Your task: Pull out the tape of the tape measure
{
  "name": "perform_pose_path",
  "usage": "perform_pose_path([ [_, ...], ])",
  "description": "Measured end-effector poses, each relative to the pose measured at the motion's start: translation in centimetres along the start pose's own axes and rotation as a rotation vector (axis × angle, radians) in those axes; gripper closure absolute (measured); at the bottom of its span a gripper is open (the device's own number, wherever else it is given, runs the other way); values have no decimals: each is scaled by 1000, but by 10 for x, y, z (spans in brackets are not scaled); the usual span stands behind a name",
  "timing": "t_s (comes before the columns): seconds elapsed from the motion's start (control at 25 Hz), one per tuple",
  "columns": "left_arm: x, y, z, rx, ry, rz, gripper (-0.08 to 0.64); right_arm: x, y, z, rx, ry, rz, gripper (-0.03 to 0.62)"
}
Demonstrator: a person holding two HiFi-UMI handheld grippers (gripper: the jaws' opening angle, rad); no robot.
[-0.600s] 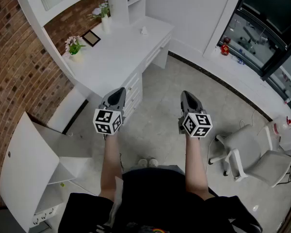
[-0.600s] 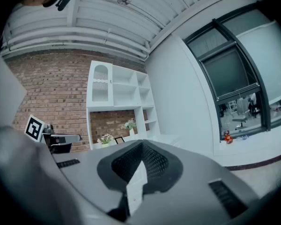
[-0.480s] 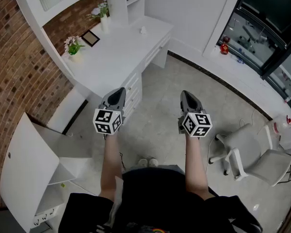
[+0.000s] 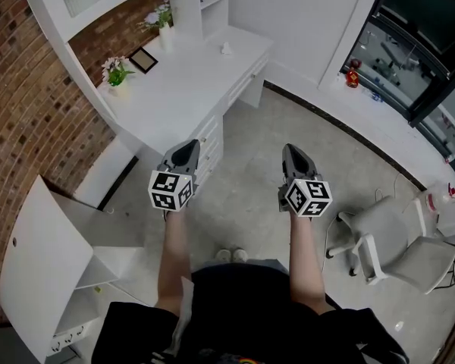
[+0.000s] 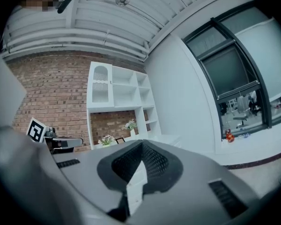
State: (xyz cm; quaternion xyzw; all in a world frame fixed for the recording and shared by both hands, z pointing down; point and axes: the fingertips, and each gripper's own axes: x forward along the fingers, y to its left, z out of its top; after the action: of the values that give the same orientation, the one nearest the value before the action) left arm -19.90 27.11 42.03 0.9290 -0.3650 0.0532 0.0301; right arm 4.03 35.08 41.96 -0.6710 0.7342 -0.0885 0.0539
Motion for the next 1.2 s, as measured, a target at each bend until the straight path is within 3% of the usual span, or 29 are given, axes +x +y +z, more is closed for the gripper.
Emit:
perform_pose_path([
  [0.56, 6, -7, -17, -18, 41, -29, 549, 4, 2, -11, 20, 17, 7, 593],
  [0.68, 5, -5, -16, -40, 23, -42, 543, 6, 5, -9, 34, 8, 20, 536],
  [0.76, 4, -2, -15, -56, 14, -44, 426, 7, 7, -8, 46, 2, 23, 486],
  [0.84, 2, 3, -14, -64, 10, -42, 381, 9, 8, -9, 54, 1, 23, 465],
  [1.2, 7, 16, -19, -67, 3, -77, 360, 15, 11, -16, 49, -3, -14, 460],
])
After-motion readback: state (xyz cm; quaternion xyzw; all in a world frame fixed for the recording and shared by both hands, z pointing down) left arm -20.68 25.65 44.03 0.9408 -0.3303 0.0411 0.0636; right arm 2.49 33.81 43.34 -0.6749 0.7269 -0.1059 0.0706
